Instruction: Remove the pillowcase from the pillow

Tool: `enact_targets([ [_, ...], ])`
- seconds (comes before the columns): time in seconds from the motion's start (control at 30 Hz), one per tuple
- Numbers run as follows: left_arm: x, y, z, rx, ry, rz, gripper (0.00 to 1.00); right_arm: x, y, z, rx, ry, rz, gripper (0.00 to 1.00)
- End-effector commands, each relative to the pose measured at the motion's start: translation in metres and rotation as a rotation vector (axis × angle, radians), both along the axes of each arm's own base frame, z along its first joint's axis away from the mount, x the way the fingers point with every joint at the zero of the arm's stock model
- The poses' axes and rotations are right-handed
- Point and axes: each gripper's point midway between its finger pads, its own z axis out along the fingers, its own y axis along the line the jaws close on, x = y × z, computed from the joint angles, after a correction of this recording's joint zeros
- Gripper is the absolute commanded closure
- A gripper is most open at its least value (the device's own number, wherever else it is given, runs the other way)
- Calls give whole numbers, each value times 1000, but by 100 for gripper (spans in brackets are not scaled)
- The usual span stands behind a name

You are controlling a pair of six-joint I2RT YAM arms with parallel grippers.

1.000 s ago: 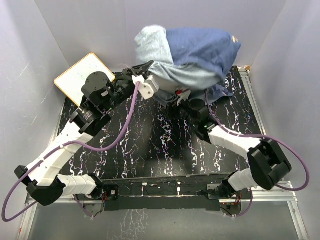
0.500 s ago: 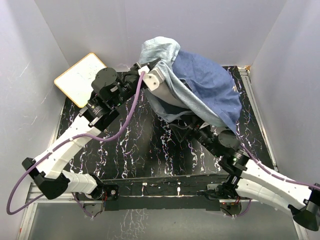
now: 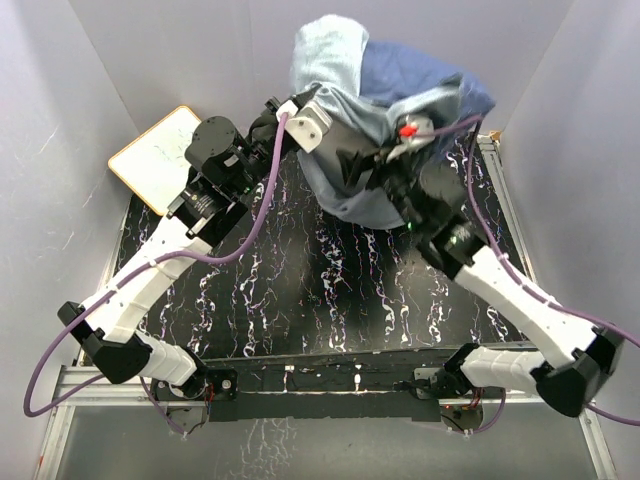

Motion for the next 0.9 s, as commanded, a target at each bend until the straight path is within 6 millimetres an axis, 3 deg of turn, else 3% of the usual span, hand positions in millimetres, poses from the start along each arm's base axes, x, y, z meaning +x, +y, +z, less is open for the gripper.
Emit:
enact_targets([
  [0.0,-19,64,108,-197,-291,211,100,48,-21,46,37,-57,-11,20],
  [0.07,-24,78,124,-211,-321,256,100,61,-14,56,16,-68,8,20],
  [0.2,-33,81,115,-171,-263,225,100,81,-3,78,19,-51,0,21],
  [0.3,-30,74,98,-161,-186,193,100,79,7,86,52,-69,45,21],
  [0.4,-28,69,95,-177,-147,169,100,72,19,86,25,-95,77,20],
  [0.63,-25,58,118,-191,-162,137,100,46,53,98,-107,-287,132,2],
  [0.87,-24,52,123,-196,-130,110,100,55,67,114,-191,-373,143,2],
])
